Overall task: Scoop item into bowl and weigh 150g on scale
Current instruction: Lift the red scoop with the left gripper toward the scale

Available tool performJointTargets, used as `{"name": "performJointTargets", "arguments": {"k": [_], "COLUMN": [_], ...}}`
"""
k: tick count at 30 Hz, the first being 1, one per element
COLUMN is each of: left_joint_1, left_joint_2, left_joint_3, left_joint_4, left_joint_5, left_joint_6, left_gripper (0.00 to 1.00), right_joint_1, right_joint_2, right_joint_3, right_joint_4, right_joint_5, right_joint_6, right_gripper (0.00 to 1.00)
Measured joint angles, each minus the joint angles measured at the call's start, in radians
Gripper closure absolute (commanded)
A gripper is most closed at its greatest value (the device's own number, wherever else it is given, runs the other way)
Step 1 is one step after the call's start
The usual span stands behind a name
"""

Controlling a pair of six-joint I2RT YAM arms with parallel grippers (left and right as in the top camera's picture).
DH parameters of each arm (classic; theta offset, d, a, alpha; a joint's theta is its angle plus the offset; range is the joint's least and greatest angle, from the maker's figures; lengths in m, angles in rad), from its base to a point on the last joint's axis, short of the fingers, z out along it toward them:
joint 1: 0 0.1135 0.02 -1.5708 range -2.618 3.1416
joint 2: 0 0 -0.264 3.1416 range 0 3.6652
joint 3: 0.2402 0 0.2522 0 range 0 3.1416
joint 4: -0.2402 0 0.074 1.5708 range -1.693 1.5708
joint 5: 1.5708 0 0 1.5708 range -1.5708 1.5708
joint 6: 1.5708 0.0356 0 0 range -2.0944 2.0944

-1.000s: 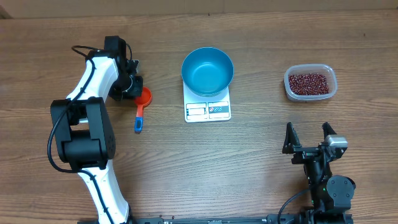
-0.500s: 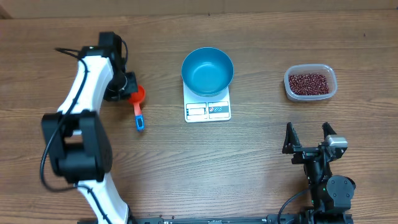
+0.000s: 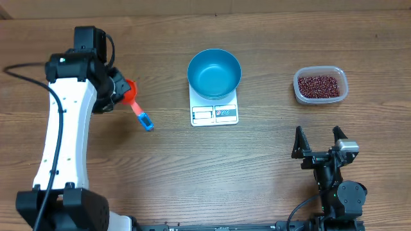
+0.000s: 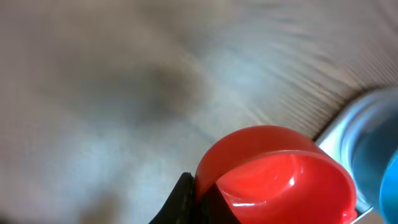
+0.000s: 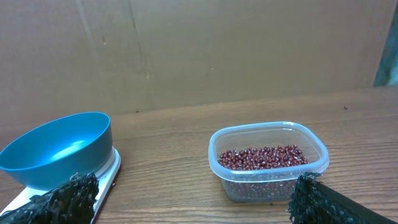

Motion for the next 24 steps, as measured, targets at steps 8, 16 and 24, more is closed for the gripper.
{"name": "performJointTargets", "arguments": {"k": [8, 16, 24], "left_joint_1": [-0.010, -0.111, -0.246], "left_joint_2": [-0.032, -0.032, -0.032], "left_joint_3": [0.003, 0.003, 0.003], "left_joint_4": [-0.146, -0.204, -0.203], "left_joint_5": [-0.040, -0.001, 0.014], "left_joint_6": [-0.469, -0.709, -0.815], "left_gripper": [0.96, 0.96, 0.96], "right_joint_1": [0.000, 0.000, 0.000], "right_joint_2": [0.000, 0.000, 0.000], "right_joint_3": [0.000, 0.000, 0.000], "right_joint_4": [0.000, 0.000, 0.000], "right_joint_5": [0.001, 0.000, 0.000], "right_joint_6": [0.000, 0.000, 0.000], "right_gripper": [0.00, 0.00, 0.00]}}
